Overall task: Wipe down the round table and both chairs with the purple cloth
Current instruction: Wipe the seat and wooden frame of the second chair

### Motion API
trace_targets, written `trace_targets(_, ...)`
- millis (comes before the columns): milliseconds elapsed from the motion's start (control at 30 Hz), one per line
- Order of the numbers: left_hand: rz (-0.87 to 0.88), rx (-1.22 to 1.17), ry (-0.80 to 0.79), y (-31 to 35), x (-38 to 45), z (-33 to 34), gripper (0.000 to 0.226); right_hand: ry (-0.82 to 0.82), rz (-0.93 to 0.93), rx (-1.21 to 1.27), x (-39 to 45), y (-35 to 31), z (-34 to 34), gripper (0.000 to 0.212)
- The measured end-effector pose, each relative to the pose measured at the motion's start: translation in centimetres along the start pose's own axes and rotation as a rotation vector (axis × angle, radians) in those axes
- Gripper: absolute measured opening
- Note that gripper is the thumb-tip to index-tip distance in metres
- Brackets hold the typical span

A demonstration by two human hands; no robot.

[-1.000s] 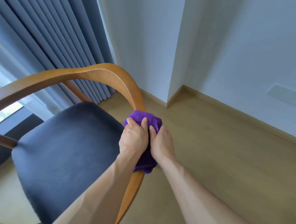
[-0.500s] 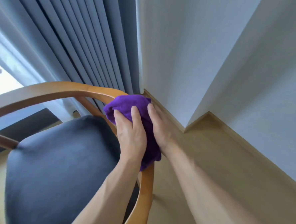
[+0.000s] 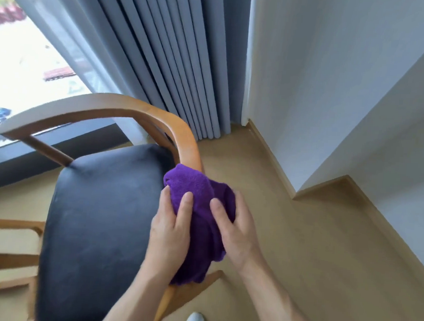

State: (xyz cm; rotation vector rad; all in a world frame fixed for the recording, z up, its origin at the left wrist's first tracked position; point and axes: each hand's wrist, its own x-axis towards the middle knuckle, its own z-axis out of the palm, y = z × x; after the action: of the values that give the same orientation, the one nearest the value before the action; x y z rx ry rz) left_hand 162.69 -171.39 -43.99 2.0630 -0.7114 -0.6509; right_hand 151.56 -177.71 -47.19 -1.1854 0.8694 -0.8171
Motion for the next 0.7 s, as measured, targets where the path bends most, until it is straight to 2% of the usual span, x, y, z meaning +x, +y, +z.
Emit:
trace_targets(100,0.025,-0.001,0.016,0.2,-0.3,0.0,0.018,-0.216,0.024,-0.100,1.0,-1.1,-3.7,0.044)
trace_targets(200,-0.007,-0.055,0.027,0.3,-0.5,0.3,0.030,-0.322,0.019,-0.228,2.6,-1.8,-6.0,0.035)
trace_targets(267,-0.058,-0.125,0.020,0.2,-0.5,0.1,0.037,-0.252,0.048,-0.322,3.2,-1.7,-6.5,0.033)
trace_targets(367,-0.105,-0.181,0.009,0.5,-0.8,-0.1,0.037,0.092,0.118,-0.549,1.7,-0.6,-5.7,0.036)
trace_targets(400,-0.111,-0.179,0.015,0.5,-0.9,-0.3,0.037,0.170,0.089,-0.507,0.5,-0.3,-4.8,0.032)
trace_targets(467,-0.108,-0.163,0.039,0.4,-1.5,-0.4,0.036,0.142,0.015,-0.376,-2.2,0.1,-2.0,0.026)
trace_targets(567,-0.103,-0.100,0.065,0.2,-2.6,-0.1,0.039,0.004,0.095,-0.125,-4.4,-0.1,1.8,0.051)
trace_targets(700,-0.077,-0.051,0.054,1.9,-1.4,0.7,0.040,0.000,0.156,0.068,-1.3,-1.0,2.8,0.056)
